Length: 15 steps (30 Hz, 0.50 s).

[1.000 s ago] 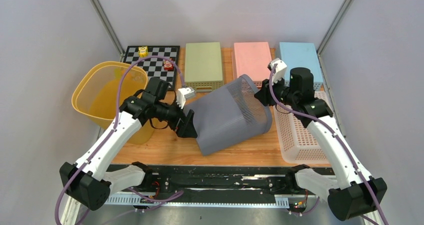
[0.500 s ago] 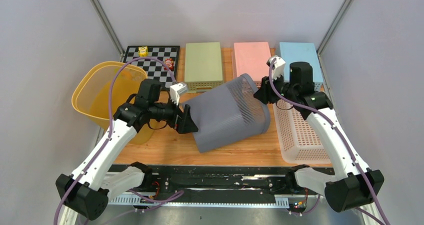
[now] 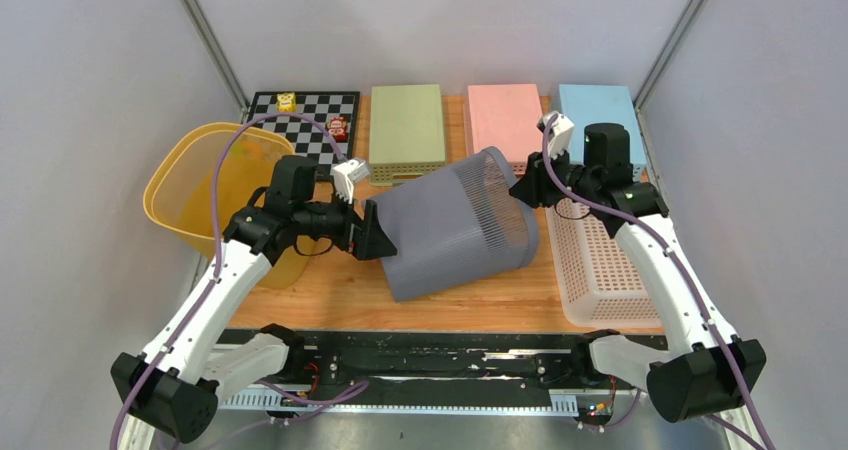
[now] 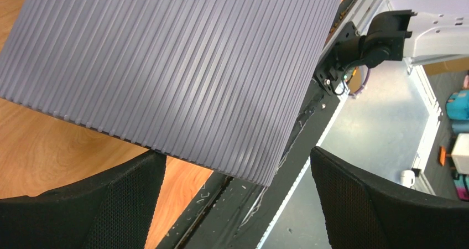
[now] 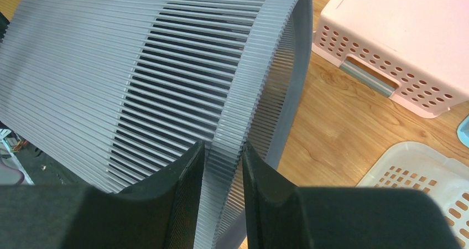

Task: Turn the large container upside down
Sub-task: Turn the container upside down at the center of the board.

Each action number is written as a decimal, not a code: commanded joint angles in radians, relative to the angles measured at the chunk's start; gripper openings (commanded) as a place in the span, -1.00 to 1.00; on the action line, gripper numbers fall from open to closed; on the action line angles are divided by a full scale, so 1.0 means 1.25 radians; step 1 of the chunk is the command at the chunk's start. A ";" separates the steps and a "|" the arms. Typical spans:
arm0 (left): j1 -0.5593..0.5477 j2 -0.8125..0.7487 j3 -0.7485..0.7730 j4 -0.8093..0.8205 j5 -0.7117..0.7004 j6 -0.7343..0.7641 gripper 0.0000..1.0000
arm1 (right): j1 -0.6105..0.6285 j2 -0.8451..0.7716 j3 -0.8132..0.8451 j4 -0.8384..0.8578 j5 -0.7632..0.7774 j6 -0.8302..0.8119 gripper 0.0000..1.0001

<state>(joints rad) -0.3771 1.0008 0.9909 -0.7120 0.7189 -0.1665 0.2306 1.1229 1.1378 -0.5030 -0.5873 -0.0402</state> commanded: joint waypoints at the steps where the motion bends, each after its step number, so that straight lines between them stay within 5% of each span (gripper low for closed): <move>1: -0.006 -0.028 0.074 0.145 0.108 -0.020 1.00 | 0.007 0.011 -0.014 -0.057 -0.168 0.046 -0.37; 15: -0.004 -0.043 0.136 0.123 0.113 -0.043 1.00 | -0.045 0.003 -0.037 -0.011 -0.287 0.130 -0.37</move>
<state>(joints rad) -0.3676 0.9562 1.0996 -0.7216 0.7189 -0.2119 0.1604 1.1248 1.1194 -0.4969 -0.6910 0.0360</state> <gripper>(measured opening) 0.999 0.317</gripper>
